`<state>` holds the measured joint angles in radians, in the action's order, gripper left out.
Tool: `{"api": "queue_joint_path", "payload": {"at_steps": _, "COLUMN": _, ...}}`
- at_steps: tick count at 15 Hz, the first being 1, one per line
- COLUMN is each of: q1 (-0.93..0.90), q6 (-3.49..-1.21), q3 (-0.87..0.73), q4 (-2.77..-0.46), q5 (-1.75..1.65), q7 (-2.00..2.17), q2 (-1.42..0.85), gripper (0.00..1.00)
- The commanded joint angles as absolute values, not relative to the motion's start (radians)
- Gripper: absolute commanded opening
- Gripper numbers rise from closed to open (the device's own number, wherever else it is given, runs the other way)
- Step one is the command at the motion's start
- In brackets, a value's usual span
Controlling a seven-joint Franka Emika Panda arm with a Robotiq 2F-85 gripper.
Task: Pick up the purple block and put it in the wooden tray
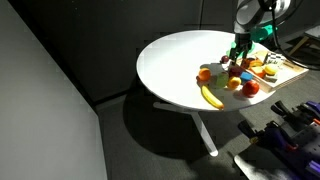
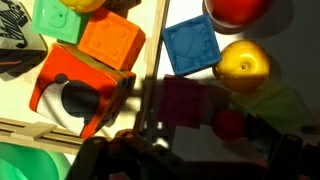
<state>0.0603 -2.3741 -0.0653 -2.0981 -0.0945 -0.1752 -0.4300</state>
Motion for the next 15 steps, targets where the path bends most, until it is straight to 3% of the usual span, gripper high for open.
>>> {"api": "queue_joint_path", "payload": {"at_steps": 1, "q1": 0.068, "q6": -2.371, "q3": -0.057, "q4": -2.096, "q5": -0.099, "q7": -0.172, "q2": -0.431, "gripper": 1.0}}
{"api": "queue_joint_path", "payload": {"at_steps": 15, "q1": 0.069, "q6": -2.374, "q3": -0.053, "q4": -2.086, "q5": -0.103, "q7": -0.177, "q2": -0.486, "gripper": 1.0}}
